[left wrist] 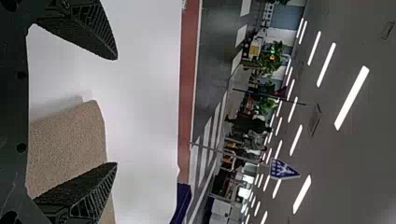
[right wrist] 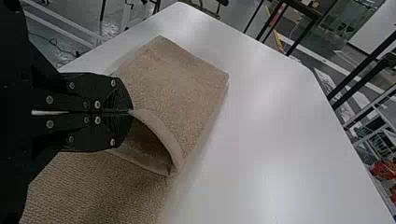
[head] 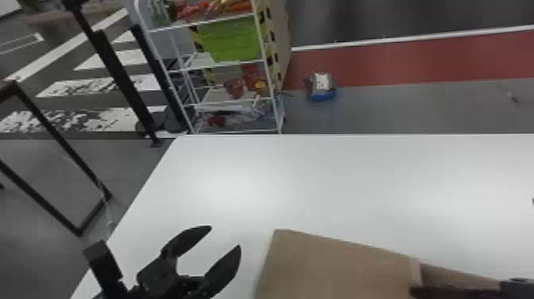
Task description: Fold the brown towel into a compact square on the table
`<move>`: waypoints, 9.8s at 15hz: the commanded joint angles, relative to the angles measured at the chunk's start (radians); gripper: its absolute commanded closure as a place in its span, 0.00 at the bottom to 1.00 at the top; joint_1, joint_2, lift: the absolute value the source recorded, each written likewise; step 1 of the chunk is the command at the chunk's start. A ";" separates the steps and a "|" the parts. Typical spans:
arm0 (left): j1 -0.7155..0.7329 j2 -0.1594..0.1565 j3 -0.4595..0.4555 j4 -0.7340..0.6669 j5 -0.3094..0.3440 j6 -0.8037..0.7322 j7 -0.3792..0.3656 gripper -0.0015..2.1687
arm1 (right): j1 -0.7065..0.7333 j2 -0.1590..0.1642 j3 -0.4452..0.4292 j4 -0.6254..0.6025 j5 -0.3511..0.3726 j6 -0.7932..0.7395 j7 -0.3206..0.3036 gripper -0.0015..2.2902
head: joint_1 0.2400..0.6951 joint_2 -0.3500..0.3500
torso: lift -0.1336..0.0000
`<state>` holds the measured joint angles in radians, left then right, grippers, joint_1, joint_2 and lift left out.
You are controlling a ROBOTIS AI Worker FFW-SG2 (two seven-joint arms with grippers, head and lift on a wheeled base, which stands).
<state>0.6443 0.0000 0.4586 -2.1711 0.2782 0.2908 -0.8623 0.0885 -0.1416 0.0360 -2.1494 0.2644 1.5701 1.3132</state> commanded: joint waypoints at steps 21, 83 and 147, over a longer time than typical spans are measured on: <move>-0.005 -0.003 0.002 0.010 0.001 -0.003 -0.006 0.03 | -0.036 -0.004 0.145 0.131 0.141 0.002 -0.012 0.42 | 1.00 0.95 | 0.07; -0.006 -0.003 0.009 0.007 -0.004 0.000 0.000 0.03 | -0.305 -0.009 0.196 0.367 0.139 0.002 -0.038 0.39 | 1.00 0.88 | 0.07; -0.044 -0.003 0.008 0.045 -0.013 0.009 -0.004 0.03 | -0.197 -0.125 -0.097 0.054 -0.010 0.002 0.054 0.59 | 1.00 0.74 | 0.07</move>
<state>0.6022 0.0000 0.4665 -2.1301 0.2654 0.2999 -0.8667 -0.1215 -0.2605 -0.0349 -2.0851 0.2740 1.5701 1.3637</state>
